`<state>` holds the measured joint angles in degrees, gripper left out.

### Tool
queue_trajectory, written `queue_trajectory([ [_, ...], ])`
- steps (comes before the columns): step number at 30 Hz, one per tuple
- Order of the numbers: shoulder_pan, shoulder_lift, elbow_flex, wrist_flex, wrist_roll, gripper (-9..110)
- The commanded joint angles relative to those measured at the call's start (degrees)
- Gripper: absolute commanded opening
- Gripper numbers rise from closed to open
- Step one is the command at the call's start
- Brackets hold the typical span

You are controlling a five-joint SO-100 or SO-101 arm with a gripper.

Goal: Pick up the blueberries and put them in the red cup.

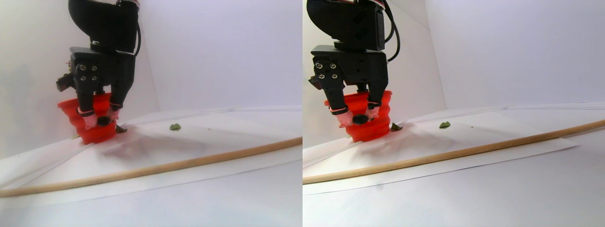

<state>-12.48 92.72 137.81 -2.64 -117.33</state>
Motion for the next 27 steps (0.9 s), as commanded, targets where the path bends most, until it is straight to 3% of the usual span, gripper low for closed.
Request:
queue_trajectory([
  [1,-2.6,7.6,-4.7,1.1,1.0,12],
  [27,-5.2,16.4,-5.9,4.9,2.5,12],
])
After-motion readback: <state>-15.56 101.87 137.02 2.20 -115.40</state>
